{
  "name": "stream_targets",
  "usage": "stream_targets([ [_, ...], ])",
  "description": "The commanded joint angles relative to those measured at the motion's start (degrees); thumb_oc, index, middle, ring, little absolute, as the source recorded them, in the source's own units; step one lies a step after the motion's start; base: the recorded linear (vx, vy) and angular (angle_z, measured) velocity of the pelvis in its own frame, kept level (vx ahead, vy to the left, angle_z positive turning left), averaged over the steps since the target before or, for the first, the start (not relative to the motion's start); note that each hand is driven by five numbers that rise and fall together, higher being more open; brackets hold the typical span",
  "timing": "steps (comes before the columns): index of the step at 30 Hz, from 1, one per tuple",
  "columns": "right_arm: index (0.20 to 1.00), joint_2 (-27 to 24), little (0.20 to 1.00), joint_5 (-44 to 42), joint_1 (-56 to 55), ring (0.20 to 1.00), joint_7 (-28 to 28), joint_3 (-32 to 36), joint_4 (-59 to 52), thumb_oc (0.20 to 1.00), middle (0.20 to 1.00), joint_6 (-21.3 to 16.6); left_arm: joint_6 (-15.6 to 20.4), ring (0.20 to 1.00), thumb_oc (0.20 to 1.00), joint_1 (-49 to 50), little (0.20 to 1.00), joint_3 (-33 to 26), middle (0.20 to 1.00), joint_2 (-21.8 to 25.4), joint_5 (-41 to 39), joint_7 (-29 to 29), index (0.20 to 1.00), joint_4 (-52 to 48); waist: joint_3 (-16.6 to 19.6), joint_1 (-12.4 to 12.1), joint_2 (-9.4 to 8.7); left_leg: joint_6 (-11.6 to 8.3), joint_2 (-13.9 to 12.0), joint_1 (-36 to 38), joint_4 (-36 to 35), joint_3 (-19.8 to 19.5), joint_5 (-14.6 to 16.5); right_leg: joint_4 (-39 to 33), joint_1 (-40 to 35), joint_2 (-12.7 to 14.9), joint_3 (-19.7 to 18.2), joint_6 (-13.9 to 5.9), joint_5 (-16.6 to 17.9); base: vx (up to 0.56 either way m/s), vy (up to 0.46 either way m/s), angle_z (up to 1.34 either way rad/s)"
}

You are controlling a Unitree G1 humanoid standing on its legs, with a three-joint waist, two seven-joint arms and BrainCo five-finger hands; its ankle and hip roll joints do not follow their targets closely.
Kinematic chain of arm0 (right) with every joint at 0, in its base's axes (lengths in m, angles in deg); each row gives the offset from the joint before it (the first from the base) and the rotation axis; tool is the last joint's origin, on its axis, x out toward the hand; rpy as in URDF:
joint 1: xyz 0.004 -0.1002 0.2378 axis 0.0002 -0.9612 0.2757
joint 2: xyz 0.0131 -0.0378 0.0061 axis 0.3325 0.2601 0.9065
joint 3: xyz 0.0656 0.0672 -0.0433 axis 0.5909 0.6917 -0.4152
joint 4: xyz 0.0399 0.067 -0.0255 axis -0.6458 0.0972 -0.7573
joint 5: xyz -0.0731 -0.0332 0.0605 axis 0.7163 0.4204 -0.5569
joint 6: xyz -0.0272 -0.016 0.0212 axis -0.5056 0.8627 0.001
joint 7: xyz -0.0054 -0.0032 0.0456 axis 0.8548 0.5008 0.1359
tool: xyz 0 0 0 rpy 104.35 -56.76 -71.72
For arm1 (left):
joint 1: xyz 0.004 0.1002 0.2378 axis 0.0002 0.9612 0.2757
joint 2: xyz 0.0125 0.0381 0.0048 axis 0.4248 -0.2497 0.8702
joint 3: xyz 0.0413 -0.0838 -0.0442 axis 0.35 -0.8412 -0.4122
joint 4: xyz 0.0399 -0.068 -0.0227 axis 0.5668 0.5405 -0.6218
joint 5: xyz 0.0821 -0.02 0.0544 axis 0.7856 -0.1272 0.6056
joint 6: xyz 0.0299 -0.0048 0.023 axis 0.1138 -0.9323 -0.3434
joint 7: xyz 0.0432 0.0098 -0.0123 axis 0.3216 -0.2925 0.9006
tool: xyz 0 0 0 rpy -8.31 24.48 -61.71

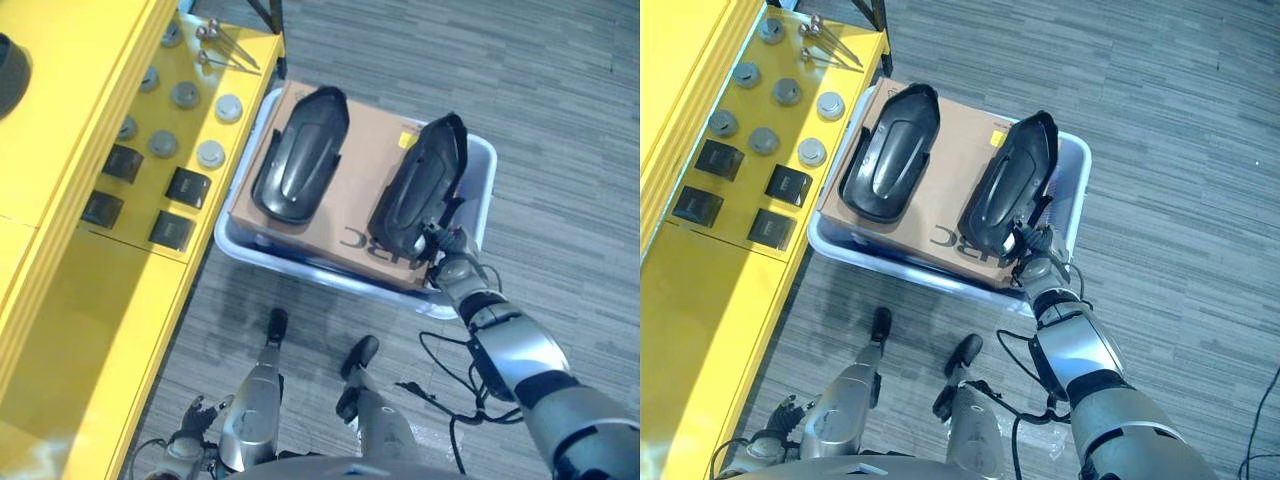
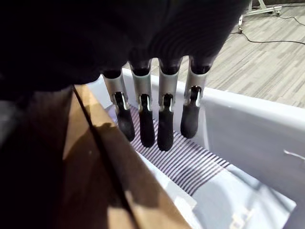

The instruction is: Move parts from the plastic box to the shelf.

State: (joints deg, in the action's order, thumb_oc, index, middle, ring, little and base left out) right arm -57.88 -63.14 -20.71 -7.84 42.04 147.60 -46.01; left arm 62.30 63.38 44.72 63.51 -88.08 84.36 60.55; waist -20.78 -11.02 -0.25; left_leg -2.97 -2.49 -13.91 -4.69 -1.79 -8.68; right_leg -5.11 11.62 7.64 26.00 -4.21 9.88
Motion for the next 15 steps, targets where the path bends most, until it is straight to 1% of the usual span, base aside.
stream_targets([
  [1, 0.2, -0.68, 0.2, 0.78, -2.25, 0.2, -1.83, -3.38, 2.76, 0.2, 0.2, 1.7, -0.33, 1.0, 1.0, -1.59, 1.0, 1.55, 1.0, -0.13, -0.03, -0.32, 1.0, 3.38, 0.4, -0.69, 0.83, -1.23, -0.48, 0.18, -0.31, -5.51, 5.39, 0.11, -2.84, 2.02, -2.37, -5.38, -6.24, 0.0, 0.0, 0.0],
  [2, 0.2, -0.93, 0.2, 0.53, -4.68, 0.2, -2.58, -3.56, 1.19, 0.2, 0.2, 1.04, -0.3, 1.0, 1.0, -1.44, 1.0, 0.77, 1.0, 0.04, 0.32, -0.66, 1.0, 3.61, 1.22, -0.48, 0.71, -1.18, -0.58, 1.1, -0.31, -5.06, 5.78, 0.11, -3.58, 2.11, -2.28, -5.45, -6.43, 0.0, 0.0, 0.0],
  [3, 0.2, -0.93, 0.2, 0.53, -4.71, 0.2, -2.58, -3.55, 1.17, 0.2, 0.2, 1.05, -0.3, 1.0, 1.0, -1.42, 1.0, 0.78, 1.0, 0.04, 0.32, -0.66, 1.0, 3.61, 1.22, -0.49, 0.71, -1.18, -0.58, 1.12, -0.31, -5.05, 5.78, 0.11, -3.6, 2.11, -2.28, -5.45, -6.44, 0.0, 0.0, 0.0],
  [8, 0.2, -1.74, 0.2, 2.06, -11.41, 0.2, -3.2, -2.18, -3.49, 0.2, 0.2, 0.11, -0.33, 1.0, 1.0, -0.47, 1.0, -1.89, 1.0, 1.08, 1.35, -0.71, 1.0, 3.78, 4.05, 0.11, 0.61, -0.96, -0.74, 4.69, -0.31, -3.83, 7.24, 0.11, -6.79, 2.42, -2.33, -5.56, -7.2, 0.03, -0.01, -0.01],
  [12, 0.2, -4.16, 0.2, 5.23, -15.09, 0.2, -3.35, -1.34, -8.96, 0.2, 0.2, -0.34, 0.29, 1.0, 1.0, 0.71, 1.0, -3.79, 1.0, 2.57, 1.82, -0.23, 1.0, 0.45, 6.56, 1.02, 0.7, -0.87, -0.95, 8.13, -0.31, -2.15, 8.44, 0.11, -9.49, 2.6, -2.85, -5.66, -8.07, 0.02, -0.01, -0.12],
  [14, 0.2, -6.78, 0.2, 7.01, -15.56, 0.2, -4.16, -1.34, -10.7, 0.2, 0.2, -0.35, 0.81, 1.0, 1.0, 1.33, 1.0, -5.68, 1.0, 2.64, -2.6, -1.0, 1.0, -1.81, 8.09, 1.57, 0.82, -0.97, -0.96, 9.37, -0.31, -1.24, 8.59, 0.11, -10.56, 2.91, -2.59, -5.9, -8.18, -0.03, -0.007, -0.29],
  [15, 0.2, -8.77, 0.2, 9.11, -15.78, 0.2, -5.18, -1.61, -12.91, 0.2, 0.2, 0.07, 1.16, 1.0, 1.0, 1.78, 1.0, -6.84, 1.0, 2.28, -7.72, -2.35, 1.0, -3.85, 9.35, 2.19, 1.03, -1.03, -1.03, 10.97, -0.31, -0.39, 8.95, 0.11, -11.9, 3.07, -2.61, -5.9, -8.51, -0.04, -0.025, -0.17],
])
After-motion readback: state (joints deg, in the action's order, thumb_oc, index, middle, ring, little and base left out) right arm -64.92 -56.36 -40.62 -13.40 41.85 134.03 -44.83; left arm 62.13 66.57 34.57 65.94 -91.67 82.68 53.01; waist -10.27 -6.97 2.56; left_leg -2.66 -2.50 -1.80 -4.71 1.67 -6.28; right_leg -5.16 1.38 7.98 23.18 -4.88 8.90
